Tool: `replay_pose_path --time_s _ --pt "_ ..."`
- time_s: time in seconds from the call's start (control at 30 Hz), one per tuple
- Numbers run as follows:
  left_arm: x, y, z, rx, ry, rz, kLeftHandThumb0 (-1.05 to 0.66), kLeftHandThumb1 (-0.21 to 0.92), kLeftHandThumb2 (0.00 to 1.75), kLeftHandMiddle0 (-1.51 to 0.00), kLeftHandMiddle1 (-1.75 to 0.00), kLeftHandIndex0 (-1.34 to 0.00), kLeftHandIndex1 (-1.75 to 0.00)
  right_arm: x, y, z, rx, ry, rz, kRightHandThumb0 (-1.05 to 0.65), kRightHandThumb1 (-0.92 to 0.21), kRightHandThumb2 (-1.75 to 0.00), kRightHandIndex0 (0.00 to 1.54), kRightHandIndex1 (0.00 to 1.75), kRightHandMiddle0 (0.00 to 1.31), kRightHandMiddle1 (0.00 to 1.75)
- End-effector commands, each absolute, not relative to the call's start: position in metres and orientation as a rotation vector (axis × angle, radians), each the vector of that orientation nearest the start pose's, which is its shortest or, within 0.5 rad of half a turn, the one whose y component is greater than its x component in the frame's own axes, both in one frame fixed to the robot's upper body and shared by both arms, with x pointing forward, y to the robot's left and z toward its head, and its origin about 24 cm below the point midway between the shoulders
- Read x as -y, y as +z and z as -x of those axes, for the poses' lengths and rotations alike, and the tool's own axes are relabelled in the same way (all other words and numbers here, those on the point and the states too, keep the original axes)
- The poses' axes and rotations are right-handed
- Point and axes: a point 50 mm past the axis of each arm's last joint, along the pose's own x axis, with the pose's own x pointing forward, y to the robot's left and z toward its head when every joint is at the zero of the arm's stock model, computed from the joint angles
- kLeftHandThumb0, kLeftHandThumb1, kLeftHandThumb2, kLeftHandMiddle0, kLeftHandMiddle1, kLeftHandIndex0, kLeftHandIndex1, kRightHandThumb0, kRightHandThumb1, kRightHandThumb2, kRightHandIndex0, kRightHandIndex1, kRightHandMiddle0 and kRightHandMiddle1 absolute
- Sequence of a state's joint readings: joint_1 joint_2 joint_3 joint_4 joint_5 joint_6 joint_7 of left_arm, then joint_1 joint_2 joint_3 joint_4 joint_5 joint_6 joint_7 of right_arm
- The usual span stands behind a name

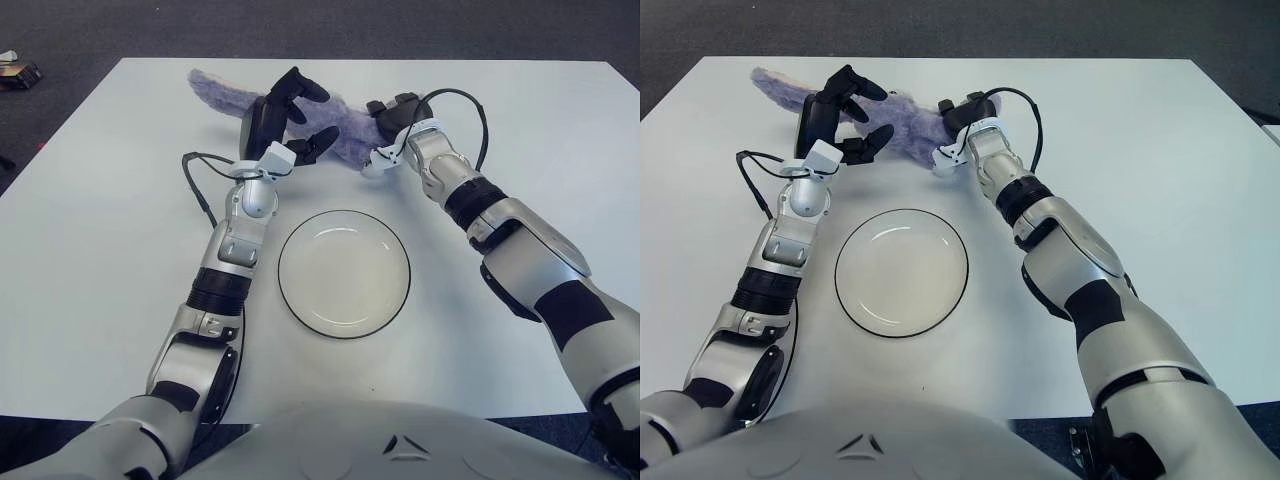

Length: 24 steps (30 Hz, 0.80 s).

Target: Put the doll into the plate.

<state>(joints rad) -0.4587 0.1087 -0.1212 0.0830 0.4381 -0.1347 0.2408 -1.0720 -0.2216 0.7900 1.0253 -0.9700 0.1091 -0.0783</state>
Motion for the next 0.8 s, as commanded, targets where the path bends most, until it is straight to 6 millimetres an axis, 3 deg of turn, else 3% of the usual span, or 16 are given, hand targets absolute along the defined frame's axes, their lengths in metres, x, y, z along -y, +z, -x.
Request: replay_pose_path --time_s 0.0,0.07,0.1,0.17,0.2,0.27,0.43,0.57,0.77 --pt "-0.112 0.162 -0.314 0.596 0.067 -0.482 -0.01 0.51 0.81 -0.66 -1.53 -0.66 -1.13 0.088 0.089 -0.390 0.306 0.254 1.878 -0.61 -0.92 -0.31 0.60 0.10 0.53 0.18" --pt "-0.113 0.162 -0.314 0.596 0.068 -0.480 -0.01 0.51 0.82 -0.66 -1.54 -0.66 -1.14 0.090 0.087 -0.388 0.376 0.205 1.838 -0.46 -0.92 -0.23 0.48 0.58 0.53 0.49" --pt "-0.113 0.162 -0.314 0.596 0.068 -0.480 -0.01 0.51 0.82 -0.66 -1.54 -0.66 -1.14 0.091 0.086 -0.387 0.395 0.191 1.824 -0.44 -0.92 -0.23 0.44 0.73 0.52 0.68" --pt "-0.113 0.162 -0.314 0.596 0.068 -0.479 -0.01 0.51 0.83 -0.66 -1.54 -0.66 -1.15 0.092 0.085 -0.387 0.409 0.180 1.813 -0.39 -0.92 -0.25 0.34 1.15 0.49 1.14" --pt "-0.114 0.162 -0.313 0.596 0.068 -0.478 -0.01 0.51 0.83 -0.66 -1.54 -0.66 -1.15 0.093 0.085 -0.387 0.418 0.174 1.805 -0.39 -0.92 -0.25 0.32 1.20 0.48 1.20" --pt "-0.114 0.161 -0.313 0.595 0.069 -0.475 -0.01 0.50 0.83 -0.65 -1.55 -0.66 -1.15 0.094 0.084 -0.386 0.430 0.166 1.789 -0.16 -0.80 -0.49 0.30 1.52 0.54 1.23" --pt "-0.115 0.161 -0.313 0.594 0.070 -0.466 -0.01 0.50 0.83 -0.65 -1.55 -0.66 -1.15 0.095 0.084 -0.387 0.414 0.190 1.723 -0.03 -0.61 -0.79 0.34 1.71 0.64 1.23" --pt "-0.117 0.161 -0.313 0.592 0.073 -0.463 -0.01 0.50 0.83 -0.66 -1.55 -0.66 -1.15 0.100 0.087 -0.387 0.443 0.221 1.641 -0.01 -0.42 -1.14 0.48 1.74 0.48 1.59" --pt "-0.120 0.162 -0.313 0.581 0.093 -0.472 -0.01 0.51 0.83 -0.67 -1.53 -0.65 -1.16 0.108 0.091 -0.385 0.520 0.269 1.571 0.00 -0.36 -1.26 0.55 1.74 0.40 1.72"
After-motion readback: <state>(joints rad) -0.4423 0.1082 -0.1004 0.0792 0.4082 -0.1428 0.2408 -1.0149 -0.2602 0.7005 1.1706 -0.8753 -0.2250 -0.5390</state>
